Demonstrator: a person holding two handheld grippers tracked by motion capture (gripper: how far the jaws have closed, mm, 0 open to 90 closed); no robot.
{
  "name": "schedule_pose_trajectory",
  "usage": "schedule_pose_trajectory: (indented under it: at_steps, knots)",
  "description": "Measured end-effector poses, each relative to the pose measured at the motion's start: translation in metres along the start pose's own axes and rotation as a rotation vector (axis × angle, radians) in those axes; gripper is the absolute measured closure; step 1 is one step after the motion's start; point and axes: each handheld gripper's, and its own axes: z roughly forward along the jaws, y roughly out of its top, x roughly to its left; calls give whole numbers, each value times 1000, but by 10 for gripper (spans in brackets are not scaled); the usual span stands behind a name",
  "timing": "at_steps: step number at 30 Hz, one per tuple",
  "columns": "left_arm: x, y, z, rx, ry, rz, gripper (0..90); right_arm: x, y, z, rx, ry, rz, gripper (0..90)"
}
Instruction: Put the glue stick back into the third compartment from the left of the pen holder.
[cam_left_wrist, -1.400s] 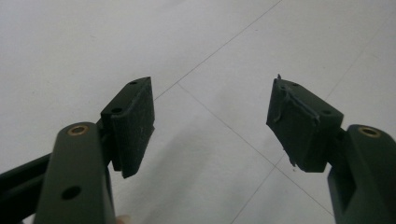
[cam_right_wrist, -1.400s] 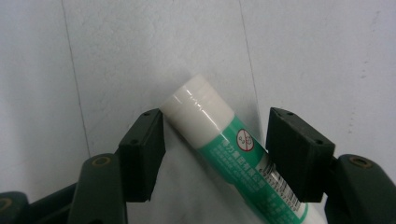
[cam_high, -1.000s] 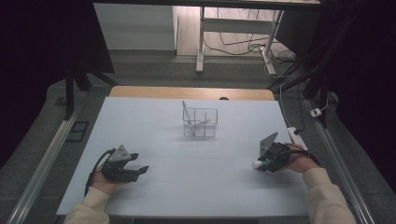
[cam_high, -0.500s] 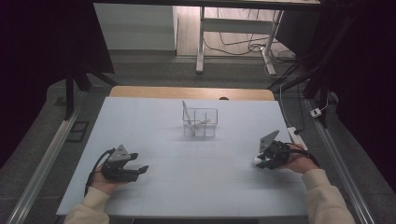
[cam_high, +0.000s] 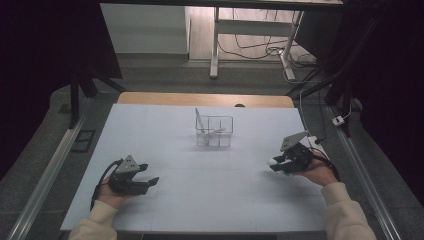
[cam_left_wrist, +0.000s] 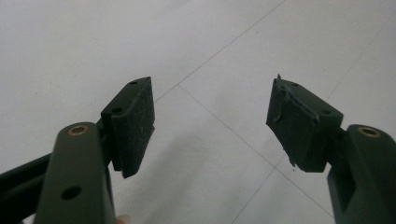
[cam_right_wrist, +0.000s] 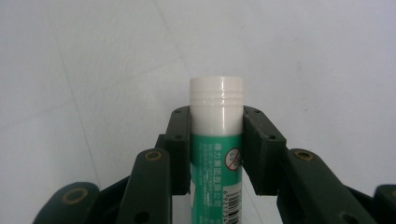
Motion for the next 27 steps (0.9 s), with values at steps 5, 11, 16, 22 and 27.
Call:
schedule_pose_trajectory:
  at_steps: [5,11,16,22,27]
  knots:
    - [0,0,0,-4,0,-1,324,0,3,-3,-64,-16,69,652]
    - [0,0,0,-7,-1,-2,324,0,6,-2,-131,-22,134,651]
    - [0,0,-1,-7,-2,1,324,0,10,-1,-179,-46,180,651]
    - [0,0,-1,-9,-1,1,325,0,17,0,-225,-85,226,651]
    - [0,0,-1,-11,-1,-2,325,2,23,0,-263,-110,244,651]
